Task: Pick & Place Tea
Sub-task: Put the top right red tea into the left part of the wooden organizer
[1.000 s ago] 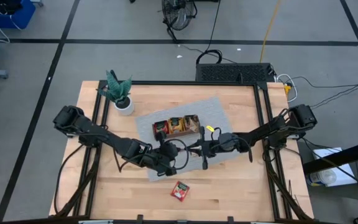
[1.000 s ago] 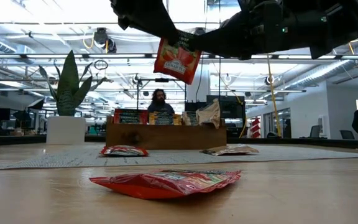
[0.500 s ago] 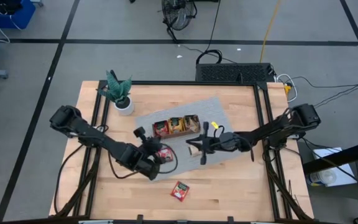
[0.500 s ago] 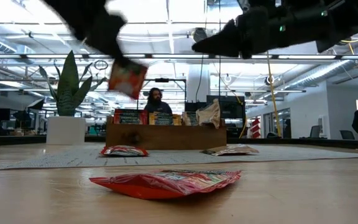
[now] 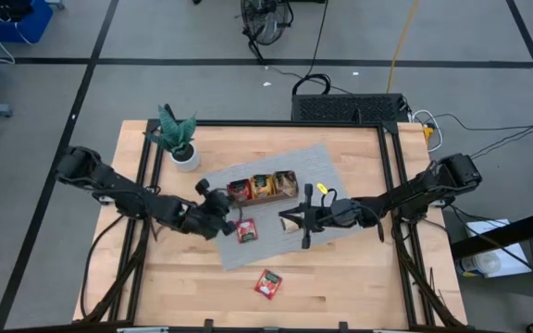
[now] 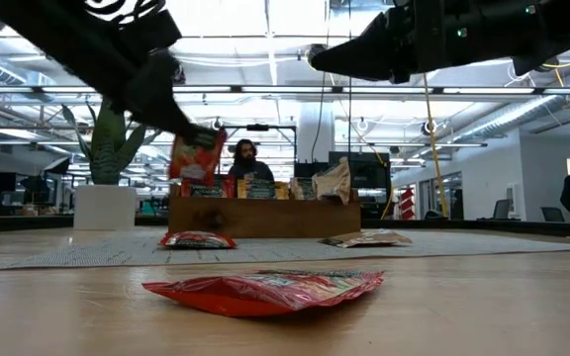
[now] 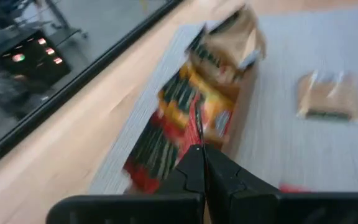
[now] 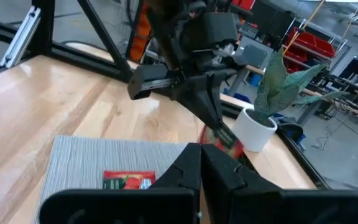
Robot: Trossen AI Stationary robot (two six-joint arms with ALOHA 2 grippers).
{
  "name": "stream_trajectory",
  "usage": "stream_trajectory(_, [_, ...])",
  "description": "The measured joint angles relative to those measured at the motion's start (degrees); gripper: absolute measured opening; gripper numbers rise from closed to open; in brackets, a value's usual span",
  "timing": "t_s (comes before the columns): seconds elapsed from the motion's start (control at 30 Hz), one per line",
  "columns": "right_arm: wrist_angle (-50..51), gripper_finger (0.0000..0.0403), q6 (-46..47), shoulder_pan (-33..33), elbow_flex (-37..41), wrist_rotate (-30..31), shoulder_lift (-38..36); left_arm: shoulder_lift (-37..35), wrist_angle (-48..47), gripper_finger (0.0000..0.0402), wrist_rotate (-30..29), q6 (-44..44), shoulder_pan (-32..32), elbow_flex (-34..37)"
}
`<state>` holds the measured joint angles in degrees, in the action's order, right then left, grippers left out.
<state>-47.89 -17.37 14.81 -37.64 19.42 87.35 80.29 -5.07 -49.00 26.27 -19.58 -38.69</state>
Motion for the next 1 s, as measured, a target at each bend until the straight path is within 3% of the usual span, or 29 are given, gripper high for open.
stream_trajectory(0.07, [0.1, 0.0000, 0.0, 0.0, 0.0, 0.0, 0.0, -0.1, 5.5, 0.0000, 3.0, -2.9, 1.7, 1.0])
stream_trajectory(0.37, [0.9, 0.0000, 0.2, 0.2, 0.0, 0.0, 0.0, -0.5, 10.3, 0.0000, 9.6, -5.0, 7.8, 5.1])
stream_trajectory(0.77, [1.5, 0.0000, 0.9, 0.3, 0.0, 0.0, 0.0, -0.9, 14.8, 0.0000, 8.7, -10.5, 8.7, 5.8])
stream_trajectory(1.0, [1.6, 0.0000, 1.9, 0.3, 0.0, 0.0, 0.0, -0.9, 11.0, 0.0000, 8.7, -8.5, 8.7, 5.8])
